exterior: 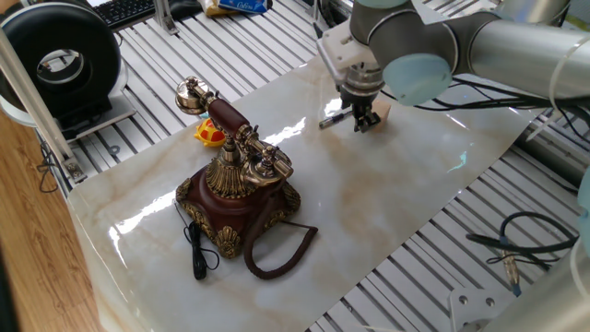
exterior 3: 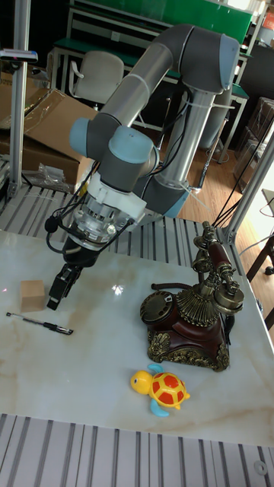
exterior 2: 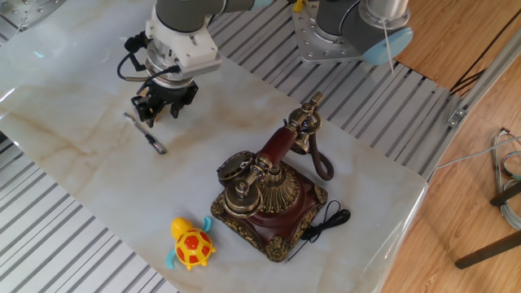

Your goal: Dial a number on an old rotary phone

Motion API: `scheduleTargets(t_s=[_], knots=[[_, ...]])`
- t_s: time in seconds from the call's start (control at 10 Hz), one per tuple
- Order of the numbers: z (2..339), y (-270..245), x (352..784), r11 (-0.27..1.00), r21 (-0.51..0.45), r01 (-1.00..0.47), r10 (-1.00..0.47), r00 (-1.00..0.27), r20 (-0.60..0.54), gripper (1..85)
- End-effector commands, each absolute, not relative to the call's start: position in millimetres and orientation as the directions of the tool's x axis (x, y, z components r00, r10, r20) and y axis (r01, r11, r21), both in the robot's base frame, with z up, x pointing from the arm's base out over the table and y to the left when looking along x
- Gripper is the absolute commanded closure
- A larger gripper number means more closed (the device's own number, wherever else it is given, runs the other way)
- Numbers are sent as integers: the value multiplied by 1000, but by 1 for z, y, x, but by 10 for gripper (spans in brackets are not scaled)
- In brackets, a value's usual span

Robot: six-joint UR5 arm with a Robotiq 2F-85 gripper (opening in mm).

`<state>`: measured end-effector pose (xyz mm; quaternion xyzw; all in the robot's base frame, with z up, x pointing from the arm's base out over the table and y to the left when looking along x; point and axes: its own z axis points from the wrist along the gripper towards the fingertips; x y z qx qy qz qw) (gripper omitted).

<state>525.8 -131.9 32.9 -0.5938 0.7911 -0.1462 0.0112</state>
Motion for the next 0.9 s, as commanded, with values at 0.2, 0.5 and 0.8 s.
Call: scheduleTargets(t_s=[0.2,0.5,0.8], knots=[[51,-126,521,309,-237,-921,-934,-341,108,297],[71,-116,514,377,-180,-908,-918,-393,59,307],[70,-107,515,392,-169,-904,-916,-401,22,327]])
